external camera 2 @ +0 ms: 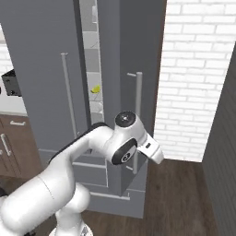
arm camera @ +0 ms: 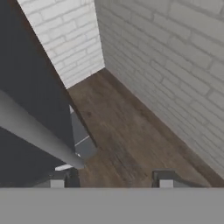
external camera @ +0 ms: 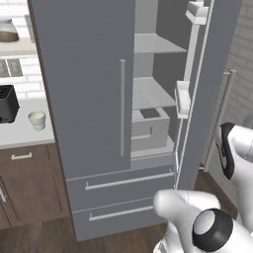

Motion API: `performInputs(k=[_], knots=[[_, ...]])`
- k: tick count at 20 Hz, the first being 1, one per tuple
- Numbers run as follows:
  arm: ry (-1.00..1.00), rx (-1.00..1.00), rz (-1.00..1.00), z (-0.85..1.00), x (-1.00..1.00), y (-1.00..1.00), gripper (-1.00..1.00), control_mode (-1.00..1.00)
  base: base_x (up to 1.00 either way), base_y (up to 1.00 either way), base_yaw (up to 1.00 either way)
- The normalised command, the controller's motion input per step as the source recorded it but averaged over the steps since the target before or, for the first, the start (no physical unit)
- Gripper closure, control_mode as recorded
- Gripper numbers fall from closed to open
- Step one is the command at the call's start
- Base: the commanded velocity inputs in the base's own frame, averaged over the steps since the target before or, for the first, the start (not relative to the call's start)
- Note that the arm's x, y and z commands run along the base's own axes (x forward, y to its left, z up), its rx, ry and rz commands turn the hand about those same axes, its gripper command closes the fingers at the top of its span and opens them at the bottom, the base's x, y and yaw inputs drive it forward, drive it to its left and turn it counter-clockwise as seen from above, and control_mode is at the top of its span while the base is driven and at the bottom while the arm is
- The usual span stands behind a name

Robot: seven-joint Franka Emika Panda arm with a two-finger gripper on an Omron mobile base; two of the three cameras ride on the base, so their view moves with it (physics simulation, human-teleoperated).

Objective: Grab a lemon wedge from the fridge and one ice cube from the ice bowl, and put them in the glass of lemonade.

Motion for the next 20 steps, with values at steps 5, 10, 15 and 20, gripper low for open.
performInputs(k=[5, 10, 15, 20], knots=[[-0.14, 0.0, 0.09, 0.81, -1.0, 0.2, -1.0, -1.0, 0.0, 0.0, 0.0], [-0.08, -0.1, 0.11, 0.67, -0.93, 0.84, -1.0, -1.0, 0.0, 0.0, 0.0], [-0.02, -0.21, 0.06, 0.59, -0.39, 1.0, -1.0, -1.0, 0.0, 0.0, 0.0], [-0.05, -0.27, 0.0, 0.54, 0.08, 1.0, -1.0, -1.0, 0.0, 0.0, 0.0]])
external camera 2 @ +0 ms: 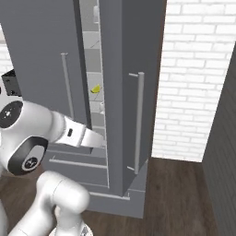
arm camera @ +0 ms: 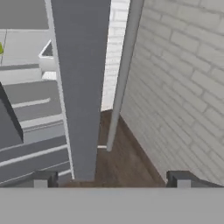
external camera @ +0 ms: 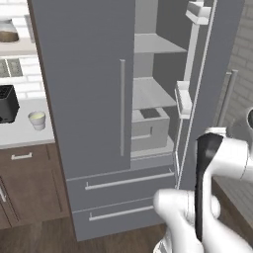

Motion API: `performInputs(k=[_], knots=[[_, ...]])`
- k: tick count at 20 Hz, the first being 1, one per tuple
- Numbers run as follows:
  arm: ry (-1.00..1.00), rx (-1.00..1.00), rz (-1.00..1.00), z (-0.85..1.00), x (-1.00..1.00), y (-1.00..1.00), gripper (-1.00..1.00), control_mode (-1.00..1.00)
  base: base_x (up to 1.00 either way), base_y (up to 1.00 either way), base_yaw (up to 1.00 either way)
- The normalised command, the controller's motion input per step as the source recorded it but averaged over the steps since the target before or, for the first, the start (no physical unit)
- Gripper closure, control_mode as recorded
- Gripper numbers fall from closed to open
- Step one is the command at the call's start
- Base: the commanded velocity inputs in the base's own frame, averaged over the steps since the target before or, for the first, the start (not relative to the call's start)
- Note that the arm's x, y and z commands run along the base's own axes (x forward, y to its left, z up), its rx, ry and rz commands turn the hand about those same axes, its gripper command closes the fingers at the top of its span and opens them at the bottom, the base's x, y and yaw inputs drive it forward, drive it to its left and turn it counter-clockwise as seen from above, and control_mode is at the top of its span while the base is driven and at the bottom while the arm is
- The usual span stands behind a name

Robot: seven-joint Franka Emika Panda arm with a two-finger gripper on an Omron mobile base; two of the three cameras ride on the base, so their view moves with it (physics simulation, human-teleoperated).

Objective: Grab a lemon wedge from the fridge and one ice cube from the ice bowl, and put them in the glass of lemonade.

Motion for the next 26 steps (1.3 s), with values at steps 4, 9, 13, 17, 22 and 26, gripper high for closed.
performInputs(k=[4, 9, 13, 17, 22, 26], knots=[[0.0, -0.31, 0.0, 0.35, 0.74, 1.0, -1.0, -1.0, 0.0, 0.0, 0.0], [0.12, -0.35, 0.0, 0.25, 0.97, 0.9, -1.0, -1.0, 0.0, 0.0, 0.0], [0.28, -0.3, 0.0, 0.06, 0.89, 0.5, -1.0, -1.0, 0.0, 0.0, 0.0], [0.24, -0.2, 0.0, -0.01, 0.99, 0.0, -1.0, -1.0, 0.0, 0.0, 0.0], [0.15, -0.17, 0.0, -0.09, 1.0, 0.0, -1.0, -1.0, 0.0, 0.0, 0.0], [0.04, -0.11, 0.0, -0.26, 0.79, -0.27, -1.0, -1.0, 0.0, 0.0, 0.0]])
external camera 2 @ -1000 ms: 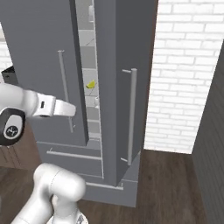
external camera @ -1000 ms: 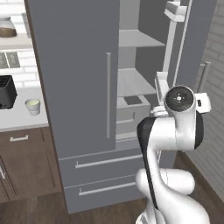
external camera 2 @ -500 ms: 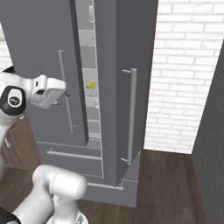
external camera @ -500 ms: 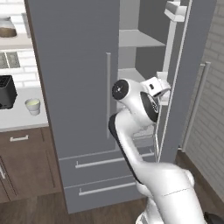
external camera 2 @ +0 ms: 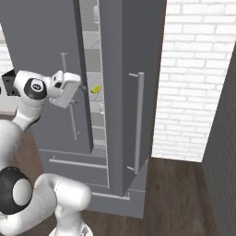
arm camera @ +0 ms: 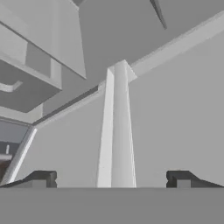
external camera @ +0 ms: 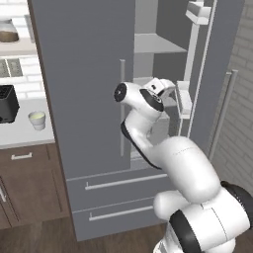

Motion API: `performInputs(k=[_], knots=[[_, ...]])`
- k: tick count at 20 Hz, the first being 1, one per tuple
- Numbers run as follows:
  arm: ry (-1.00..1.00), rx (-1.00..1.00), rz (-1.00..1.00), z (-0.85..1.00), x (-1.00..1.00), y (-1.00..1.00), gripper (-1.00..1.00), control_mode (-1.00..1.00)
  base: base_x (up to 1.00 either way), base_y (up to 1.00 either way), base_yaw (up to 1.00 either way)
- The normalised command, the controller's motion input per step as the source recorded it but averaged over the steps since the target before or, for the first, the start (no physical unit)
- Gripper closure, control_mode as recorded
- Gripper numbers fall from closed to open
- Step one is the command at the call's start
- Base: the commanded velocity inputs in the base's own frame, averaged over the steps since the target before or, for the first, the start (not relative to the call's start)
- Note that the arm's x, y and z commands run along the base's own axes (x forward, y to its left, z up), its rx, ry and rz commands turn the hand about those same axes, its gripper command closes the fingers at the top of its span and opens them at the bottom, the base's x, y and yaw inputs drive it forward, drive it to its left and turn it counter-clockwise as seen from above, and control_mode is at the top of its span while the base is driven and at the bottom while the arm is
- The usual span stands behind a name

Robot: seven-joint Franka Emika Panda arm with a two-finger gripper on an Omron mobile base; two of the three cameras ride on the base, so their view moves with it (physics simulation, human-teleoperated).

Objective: Grab a lemon wedge from the fridge and one ice cube from the ice bowl, and put them in the glass of lemonade.

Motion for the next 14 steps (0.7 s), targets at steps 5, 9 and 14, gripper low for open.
performInputs(k=[5, 9, 14], knots=[[0.0, 0.0, -0.05, -0.36, 0.06, -0.93, -1.0, -1.0, 0.0, 0.0, 0.0], [0.0, 0.0, -0.08, -0.34, 0.0, -1.0, -1.0, -1.0, 0.0, 0.0, 0.0], [0.0, 0.0, -0.07, -0.26, 0.0, -1.0, -1.0, -1.0, 0.0, 0.0, 0.0]])
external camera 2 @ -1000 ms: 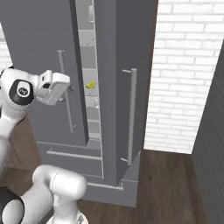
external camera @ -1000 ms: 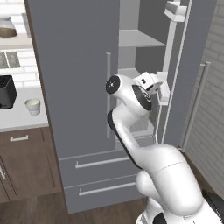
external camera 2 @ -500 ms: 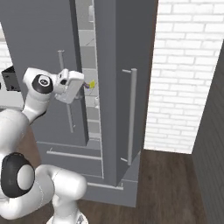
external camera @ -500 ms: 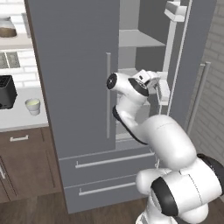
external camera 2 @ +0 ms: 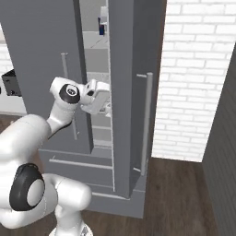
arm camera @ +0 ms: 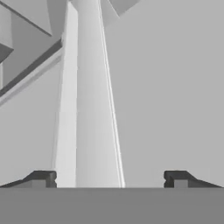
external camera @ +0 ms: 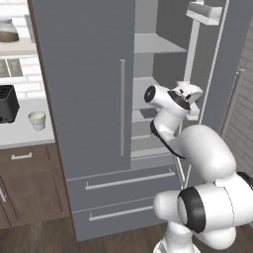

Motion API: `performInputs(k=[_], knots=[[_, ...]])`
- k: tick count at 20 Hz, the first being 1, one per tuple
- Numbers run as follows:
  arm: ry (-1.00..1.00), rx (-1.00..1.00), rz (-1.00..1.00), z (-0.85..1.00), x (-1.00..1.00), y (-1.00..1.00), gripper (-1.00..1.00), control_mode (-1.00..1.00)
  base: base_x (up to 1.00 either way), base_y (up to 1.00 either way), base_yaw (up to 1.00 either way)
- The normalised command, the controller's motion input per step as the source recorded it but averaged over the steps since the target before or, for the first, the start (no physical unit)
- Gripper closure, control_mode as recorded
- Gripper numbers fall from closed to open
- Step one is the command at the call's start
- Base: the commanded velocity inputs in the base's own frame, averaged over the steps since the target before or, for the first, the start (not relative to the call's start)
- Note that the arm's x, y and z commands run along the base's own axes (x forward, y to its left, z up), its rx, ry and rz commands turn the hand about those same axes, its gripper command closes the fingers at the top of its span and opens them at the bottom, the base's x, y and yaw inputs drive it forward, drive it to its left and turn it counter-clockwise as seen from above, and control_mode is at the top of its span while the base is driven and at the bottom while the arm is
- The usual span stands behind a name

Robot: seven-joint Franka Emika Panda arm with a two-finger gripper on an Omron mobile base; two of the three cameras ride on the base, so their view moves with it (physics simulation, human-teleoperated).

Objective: Grab a lemon wedge from the fridge and one ice cube from the ice bowl, and put them in the glass of lemonade.

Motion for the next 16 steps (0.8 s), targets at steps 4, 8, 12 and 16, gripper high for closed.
performInputs(k=[4, 8, 12, 16], knots=[[0.0, 0.0, -0.08, -0.2, 0.0, -1.0, -1.0, -1.0, 0.0, 0.0, 0.0], [0.0, 0.0, -0.08, -0.21, 0.0, -1.0, -1.0, -1.0, 0.0, 0.0, 0.0], [0.0, 0.0, -0.02, -0.02, -0.09, -0.63, -1.0, -1.0, 0.0, 0.0, 0.0], [-0.09, 0.01, 0.03, 0.09, -0.46, 0.25, -1.0, -1.0, 0.0, 0.0, 0.0]])
